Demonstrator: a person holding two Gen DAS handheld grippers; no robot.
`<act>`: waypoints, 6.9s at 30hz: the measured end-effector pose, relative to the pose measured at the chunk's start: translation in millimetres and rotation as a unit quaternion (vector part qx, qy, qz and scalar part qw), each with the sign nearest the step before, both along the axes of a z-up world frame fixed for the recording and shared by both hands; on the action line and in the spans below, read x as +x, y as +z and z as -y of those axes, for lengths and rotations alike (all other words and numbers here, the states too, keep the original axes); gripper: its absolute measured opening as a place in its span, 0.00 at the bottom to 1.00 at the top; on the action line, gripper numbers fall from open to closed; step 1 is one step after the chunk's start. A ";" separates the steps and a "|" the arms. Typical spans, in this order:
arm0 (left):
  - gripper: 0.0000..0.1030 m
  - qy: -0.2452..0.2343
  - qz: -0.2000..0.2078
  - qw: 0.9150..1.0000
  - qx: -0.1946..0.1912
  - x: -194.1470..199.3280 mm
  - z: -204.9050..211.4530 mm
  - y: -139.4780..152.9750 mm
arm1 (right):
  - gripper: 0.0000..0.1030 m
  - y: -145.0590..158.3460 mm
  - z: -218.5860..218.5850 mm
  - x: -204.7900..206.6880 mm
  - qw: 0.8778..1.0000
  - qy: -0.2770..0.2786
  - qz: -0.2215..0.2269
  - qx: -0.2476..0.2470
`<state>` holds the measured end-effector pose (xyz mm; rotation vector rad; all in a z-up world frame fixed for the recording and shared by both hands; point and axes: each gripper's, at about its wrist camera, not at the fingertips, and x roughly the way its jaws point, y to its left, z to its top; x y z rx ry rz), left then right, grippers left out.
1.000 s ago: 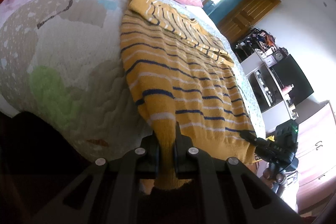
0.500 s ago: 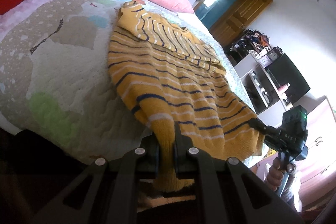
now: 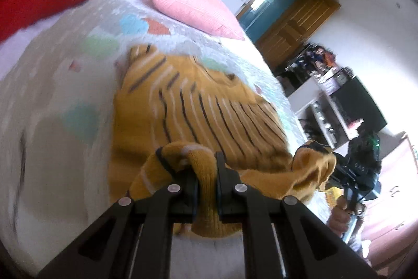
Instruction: Fold small clothes
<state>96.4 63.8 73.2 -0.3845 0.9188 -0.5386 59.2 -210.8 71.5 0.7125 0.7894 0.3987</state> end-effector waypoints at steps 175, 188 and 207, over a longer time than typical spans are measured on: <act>0.56 -0.167 0.095 0.974 0.124 -63.6 232.8 -16.0 | 0.47 -67.4 130.8 48.8 0.986 -0.111 -0.099 -0.081; 0.68 -0.083 0.084 0.977 0.175 -67.6 180.4 -10.7 | 0.45 -16.8 89.2 -3.0 0.983 -0.064 -0.019 -0.171; 0.76 -0.067 0.136 0.951 0.271 -94.4 170.8 -0.3 | 0.56 -38.1 98.4 -65.9 0.978 -0.100 -0.037 -0.180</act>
